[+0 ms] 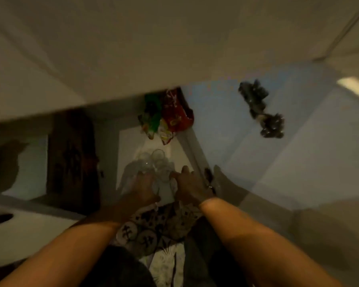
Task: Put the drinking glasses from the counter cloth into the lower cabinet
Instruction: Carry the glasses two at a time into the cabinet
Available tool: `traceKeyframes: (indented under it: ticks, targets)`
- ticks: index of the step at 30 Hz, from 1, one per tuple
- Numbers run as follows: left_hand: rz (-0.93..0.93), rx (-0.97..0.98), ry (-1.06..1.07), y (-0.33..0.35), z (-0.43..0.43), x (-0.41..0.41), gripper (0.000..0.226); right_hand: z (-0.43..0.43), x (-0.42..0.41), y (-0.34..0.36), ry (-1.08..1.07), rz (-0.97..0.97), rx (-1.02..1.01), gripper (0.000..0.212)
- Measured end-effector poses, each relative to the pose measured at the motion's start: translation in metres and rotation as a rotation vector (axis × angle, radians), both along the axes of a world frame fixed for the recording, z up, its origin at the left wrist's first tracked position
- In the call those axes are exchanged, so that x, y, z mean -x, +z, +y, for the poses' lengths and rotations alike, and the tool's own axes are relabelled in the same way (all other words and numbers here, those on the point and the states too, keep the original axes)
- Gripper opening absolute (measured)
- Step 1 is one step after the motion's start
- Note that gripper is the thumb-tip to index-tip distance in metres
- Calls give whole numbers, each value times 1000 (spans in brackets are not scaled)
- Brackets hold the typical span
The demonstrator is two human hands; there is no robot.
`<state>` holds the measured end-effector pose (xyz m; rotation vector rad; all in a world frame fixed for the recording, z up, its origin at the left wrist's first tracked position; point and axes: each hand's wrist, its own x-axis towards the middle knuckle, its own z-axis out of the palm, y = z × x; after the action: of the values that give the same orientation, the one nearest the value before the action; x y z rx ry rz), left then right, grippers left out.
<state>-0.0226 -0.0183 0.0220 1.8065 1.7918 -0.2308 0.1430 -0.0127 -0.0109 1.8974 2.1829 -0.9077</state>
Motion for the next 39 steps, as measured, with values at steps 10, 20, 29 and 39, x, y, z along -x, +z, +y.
traceKeyframes:
  ticks: [10, 20, 29, 39]
  targets:
    - [-28, -27, 136, -83, -15, 8, 73, -4, 18, -73, -16, 7, -21, 61]
    - [-153, -100, 224, -143, -16, 0, 62, -4, 26, -118, -130, 70, -63, 79]
    - [-113, -77, 227, -181, -10, 3, 60, -7, 31, -155, -214, 95, -82, 76]
    - [-116, -97, 210, -192, -5, 10, 57, -1, 35, -166, -144, 40, -72, 77]
